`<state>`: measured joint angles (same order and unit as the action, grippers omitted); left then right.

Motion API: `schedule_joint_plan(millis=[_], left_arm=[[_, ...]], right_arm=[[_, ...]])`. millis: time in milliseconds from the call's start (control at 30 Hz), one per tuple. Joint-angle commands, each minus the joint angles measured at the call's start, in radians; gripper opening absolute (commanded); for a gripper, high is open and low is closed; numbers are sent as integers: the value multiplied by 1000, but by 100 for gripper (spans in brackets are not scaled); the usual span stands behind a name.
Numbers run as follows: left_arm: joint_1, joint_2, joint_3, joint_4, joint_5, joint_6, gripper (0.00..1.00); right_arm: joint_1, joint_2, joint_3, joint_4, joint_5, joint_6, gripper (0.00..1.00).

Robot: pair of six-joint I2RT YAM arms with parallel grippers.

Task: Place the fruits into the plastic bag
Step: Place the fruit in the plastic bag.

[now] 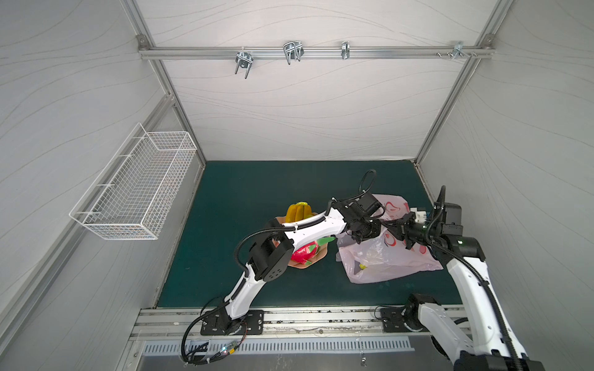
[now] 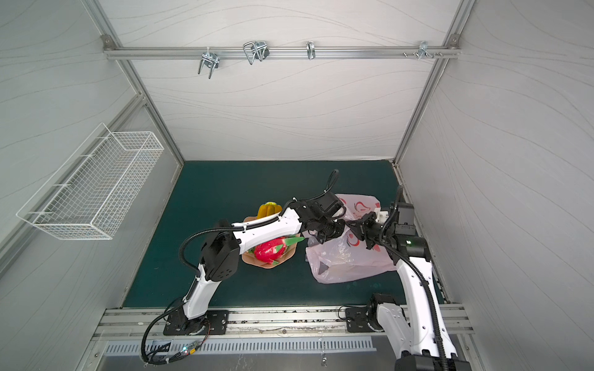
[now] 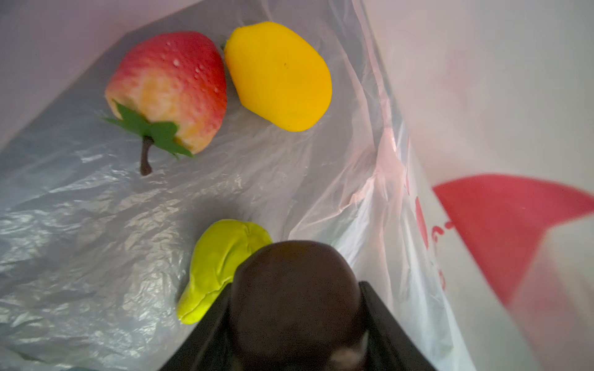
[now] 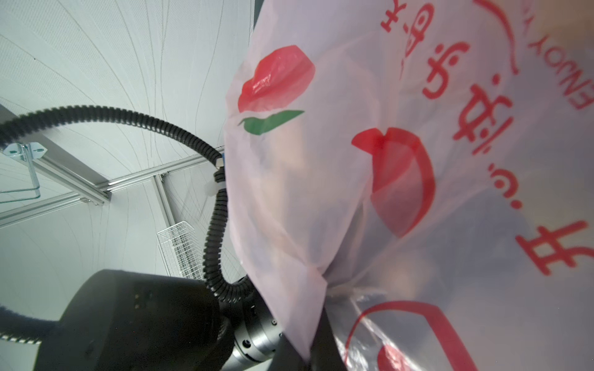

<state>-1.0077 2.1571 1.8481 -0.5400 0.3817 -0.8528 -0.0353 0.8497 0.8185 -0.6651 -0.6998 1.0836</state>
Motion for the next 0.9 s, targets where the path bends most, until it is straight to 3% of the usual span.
schedule_joint_plan(millis=[0, 267, 400, 567, 733, 867], left_arm=[[-14, 8, -35, 154, 119, -61, 35], [-41, 16, -62, 158, 135, -83, 38], [-60, 28, -61, 150, 138, -86, 45], [-78, 40, -52, 133, 138, -94, 71], [-75, 18, -52, 99, 119, -87, 83], [-61, -16, -65, 75, 106, -84, 86]], right_arm=[[-11, 7, -21, 8, -41, 9, 0], [-21, 2, -39, 46, -68, 32, 0], [-21, -4, -53, 73, -75, 56, 0], [-21, -5, -59, 86, -77, 70, 0], [-23, -12, -58, 83, -75, 74, 0], [-27, -18, -54, 73, -73, 72, 0]])
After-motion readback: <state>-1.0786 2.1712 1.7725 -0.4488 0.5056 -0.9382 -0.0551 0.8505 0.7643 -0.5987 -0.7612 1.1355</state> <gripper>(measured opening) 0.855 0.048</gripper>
